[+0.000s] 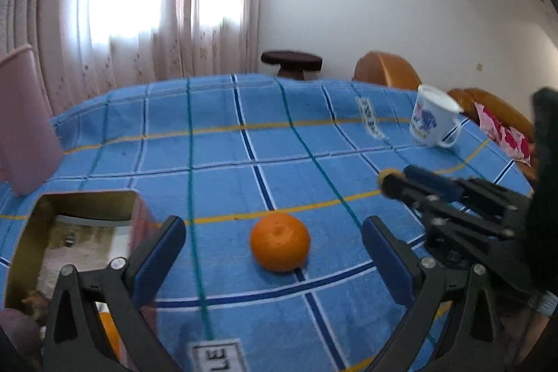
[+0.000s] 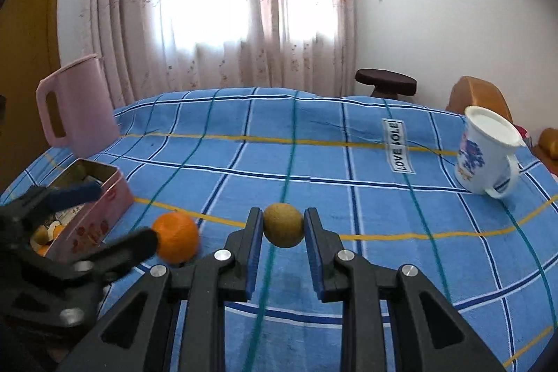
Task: Organize fruits
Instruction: 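Grasp an orange on the cloth with the left tool while the right tool holds the lime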
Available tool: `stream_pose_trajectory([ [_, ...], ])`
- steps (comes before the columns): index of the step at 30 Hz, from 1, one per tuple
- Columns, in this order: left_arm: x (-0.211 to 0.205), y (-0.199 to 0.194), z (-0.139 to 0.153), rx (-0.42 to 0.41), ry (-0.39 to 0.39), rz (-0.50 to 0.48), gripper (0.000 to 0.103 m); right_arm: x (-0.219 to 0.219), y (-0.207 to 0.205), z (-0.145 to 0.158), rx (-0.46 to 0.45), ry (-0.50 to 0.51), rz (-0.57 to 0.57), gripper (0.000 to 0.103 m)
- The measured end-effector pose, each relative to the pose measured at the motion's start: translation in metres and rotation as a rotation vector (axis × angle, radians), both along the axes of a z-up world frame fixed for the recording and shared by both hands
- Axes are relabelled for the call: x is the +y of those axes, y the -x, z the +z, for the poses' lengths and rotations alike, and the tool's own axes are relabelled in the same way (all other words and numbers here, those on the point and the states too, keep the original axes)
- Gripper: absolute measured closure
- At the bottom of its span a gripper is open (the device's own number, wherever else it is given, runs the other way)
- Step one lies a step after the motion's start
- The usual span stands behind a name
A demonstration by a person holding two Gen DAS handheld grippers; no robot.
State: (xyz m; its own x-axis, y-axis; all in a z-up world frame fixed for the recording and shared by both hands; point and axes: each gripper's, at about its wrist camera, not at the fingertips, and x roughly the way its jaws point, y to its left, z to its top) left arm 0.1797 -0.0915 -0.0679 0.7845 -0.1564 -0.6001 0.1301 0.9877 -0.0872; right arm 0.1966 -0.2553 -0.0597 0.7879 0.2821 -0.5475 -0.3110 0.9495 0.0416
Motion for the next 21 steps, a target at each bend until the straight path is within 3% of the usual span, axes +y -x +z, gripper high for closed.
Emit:
stream_pose_trajectory([
  [3,-0.007,-0.015,-0.012,0.054,-0.015,-0.007,0.003,-0.003,0.001,0.000,-0.002,-0.016,0.003,0.078],
  [8,-0.011,-0.033,-0.025,0.135,-0.011,-0.024,0.017,-0.002,0.002,0.000,-0.015,-0.014,0.011,0.078],
  [11,-0.010,-0.043,-0.033,0.192,0.009,-0.040,0.031,-0.004,0.003,-0.001,-0.018,-0.024,0.015,0.077],
  [12,-0.010,-0.046,-0.037,0.214,0.022,-0.048,0.044,-0.005,0.003,-0.001,-0.017,-0.030,0.015,0.077],
  [13,-0.009,-0.048,-0.040,0.234,0.035,-0.050,0.048,-0.005,0.003,-0.001,-0.017,-0.030,0.015,0.077],
  [15,-0.007,-0.045,-0.039,0.224,0.051,-0.050,0.053,-0.008,0.002,-0.001,-0.015,-0.039,0.012,0.077],
  [21,-0.005,-0.034,-0.031,0.173,0.064,-0.070,0.054,-0.007,0.010,0.002,-0.055,-0.040,0.019,0.077],
])
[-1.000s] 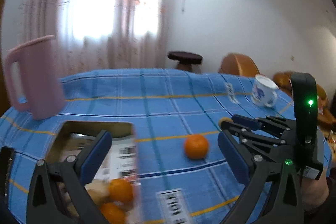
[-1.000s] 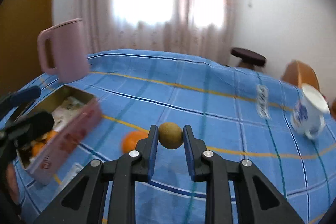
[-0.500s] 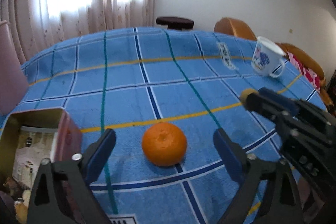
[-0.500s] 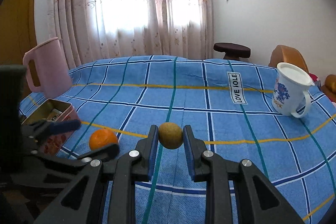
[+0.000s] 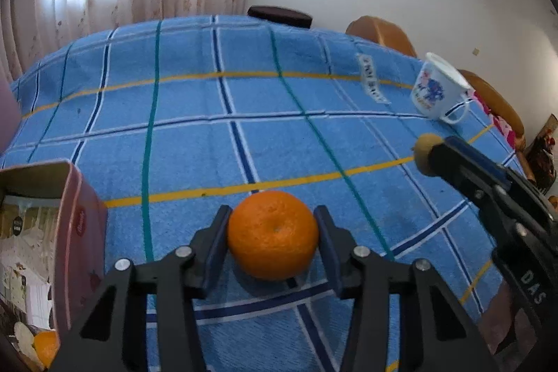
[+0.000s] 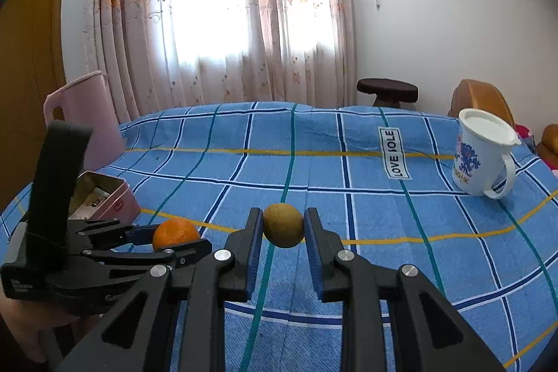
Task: Organize fruits
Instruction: 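Grasp an orange on the cloth with the left tool while the right tool holds the lime, then drop the orange into the tin with the left tool while the right tool drops the lime in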
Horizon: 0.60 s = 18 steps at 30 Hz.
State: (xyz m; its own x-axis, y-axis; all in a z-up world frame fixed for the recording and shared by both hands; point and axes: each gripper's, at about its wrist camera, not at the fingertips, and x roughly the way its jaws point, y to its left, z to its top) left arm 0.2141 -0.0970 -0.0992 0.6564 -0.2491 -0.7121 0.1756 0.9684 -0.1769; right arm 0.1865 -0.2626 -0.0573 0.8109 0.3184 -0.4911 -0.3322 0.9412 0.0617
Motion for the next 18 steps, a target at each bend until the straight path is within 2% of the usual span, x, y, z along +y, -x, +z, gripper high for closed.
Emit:
stream_pose_trajectory([
  [8,-0.001,0.020,0.015,-0.112,-0.018,0.017,0.054,0.000,0.009,0.005,-0.049,-0.003,0.005,0.077],
  [18,0.003,0.035,0.027,-0.202,-0.023,0.049,0.054,0.001,0.018,0.008,-0.103,-0.001,0.008,0.077],
])
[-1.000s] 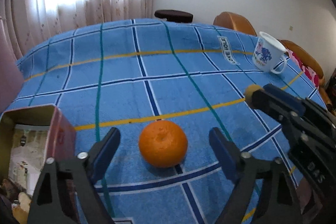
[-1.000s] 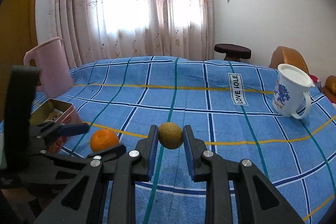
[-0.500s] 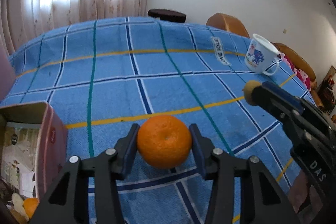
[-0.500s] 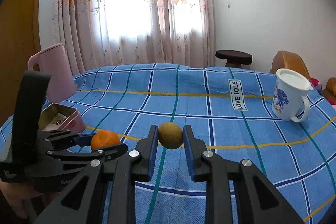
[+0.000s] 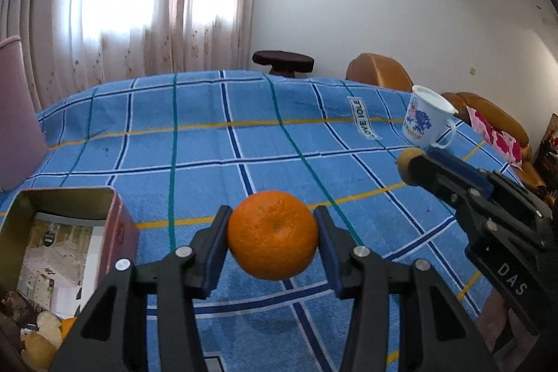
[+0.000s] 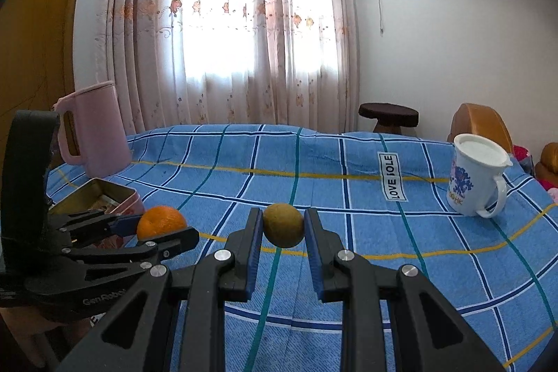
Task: Organize fruits
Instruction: 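Drop the orange into the tin with the left tool while the right tool drops the lime in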
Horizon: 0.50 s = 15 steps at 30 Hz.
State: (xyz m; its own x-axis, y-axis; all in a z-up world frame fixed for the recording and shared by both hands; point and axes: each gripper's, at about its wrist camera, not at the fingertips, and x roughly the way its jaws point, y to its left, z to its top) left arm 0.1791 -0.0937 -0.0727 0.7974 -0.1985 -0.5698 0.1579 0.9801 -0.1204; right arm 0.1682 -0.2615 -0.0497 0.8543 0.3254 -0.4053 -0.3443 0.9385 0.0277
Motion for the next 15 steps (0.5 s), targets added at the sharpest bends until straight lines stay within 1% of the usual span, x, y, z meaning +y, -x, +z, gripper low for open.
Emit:
stream_pose_trajectory([
  [6,0.001,0.010,0.005,-0.055,-0.010,0.016,0.054,0.002,0.008,0.003,-0.047,0.013,0.003,0.077],
  [15,0.001,0.024,0.011,-0.127,-0.035,0.037,0.054,0.002,0.013,0.004,-0.073,0.013,0.006,0.077],
])
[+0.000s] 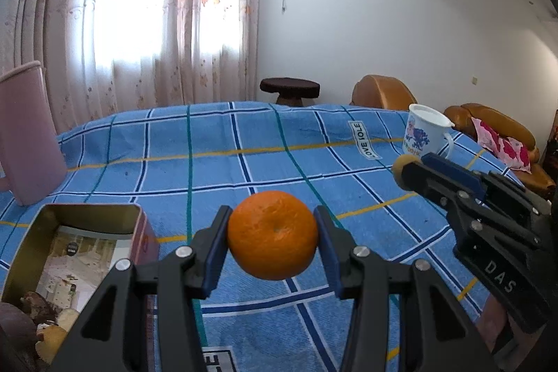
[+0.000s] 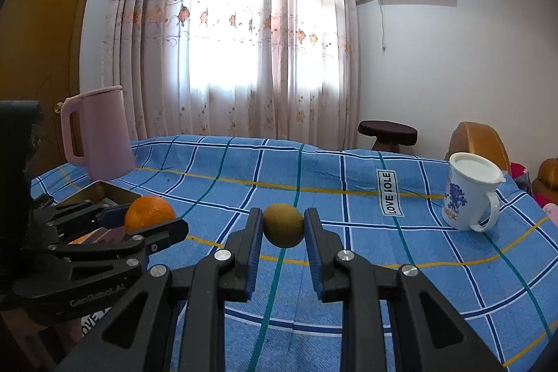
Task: Organize fruits
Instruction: 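Drop the orange into the tin with the left tool while the right tool drops the lime in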
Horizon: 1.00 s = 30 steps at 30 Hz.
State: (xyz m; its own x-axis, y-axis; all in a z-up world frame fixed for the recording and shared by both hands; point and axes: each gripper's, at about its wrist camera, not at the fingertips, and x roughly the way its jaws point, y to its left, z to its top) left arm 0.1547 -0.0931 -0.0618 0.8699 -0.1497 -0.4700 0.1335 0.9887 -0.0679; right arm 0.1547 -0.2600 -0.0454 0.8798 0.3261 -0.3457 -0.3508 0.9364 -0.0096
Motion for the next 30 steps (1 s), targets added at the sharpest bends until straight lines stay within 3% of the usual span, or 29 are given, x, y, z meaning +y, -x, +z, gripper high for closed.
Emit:
stream_pose_trajectory([
  [21,0.003,0.028,0.009,-0.127,-0.024,0.042,0.054,0.003,0.016,0.001,-0.066,0.002,0.014,0.077],
  [30,0.011,0.040,0.009,-0.132,-0.013,0.037,0.054,0.008,0.024,0.002,-0.084,0.012,0.030,0.077],
])
